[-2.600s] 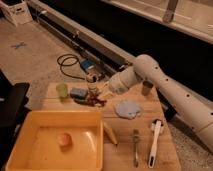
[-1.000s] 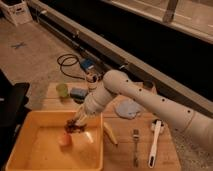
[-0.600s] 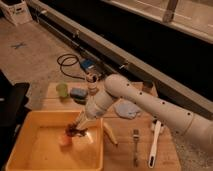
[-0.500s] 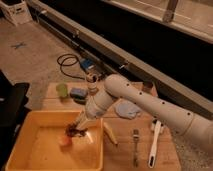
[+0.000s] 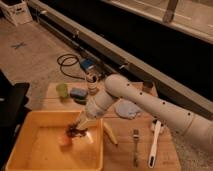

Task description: Place grapes in tray

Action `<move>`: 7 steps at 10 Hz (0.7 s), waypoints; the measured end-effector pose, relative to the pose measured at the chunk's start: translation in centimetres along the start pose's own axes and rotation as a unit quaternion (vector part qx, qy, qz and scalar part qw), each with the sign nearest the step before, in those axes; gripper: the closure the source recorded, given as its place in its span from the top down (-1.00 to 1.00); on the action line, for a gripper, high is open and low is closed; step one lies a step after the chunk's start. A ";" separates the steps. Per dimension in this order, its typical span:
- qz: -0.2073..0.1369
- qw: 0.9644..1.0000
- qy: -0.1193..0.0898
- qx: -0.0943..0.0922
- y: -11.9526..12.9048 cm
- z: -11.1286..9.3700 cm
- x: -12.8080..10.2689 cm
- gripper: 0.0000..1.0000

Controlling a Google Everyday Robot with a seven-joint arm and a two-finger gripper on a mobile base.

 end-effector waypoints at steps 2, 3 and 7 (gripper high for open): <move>0.000 1.000 0.000 0.000 0.0 0.0 0.0 -0.63; -0.001 1.000 0.001 -0.003 0.0 0.0 0.1 -0.76; -0.004 1.000 -0.002 -0.017 0.1 0.6 -0.1 -0.27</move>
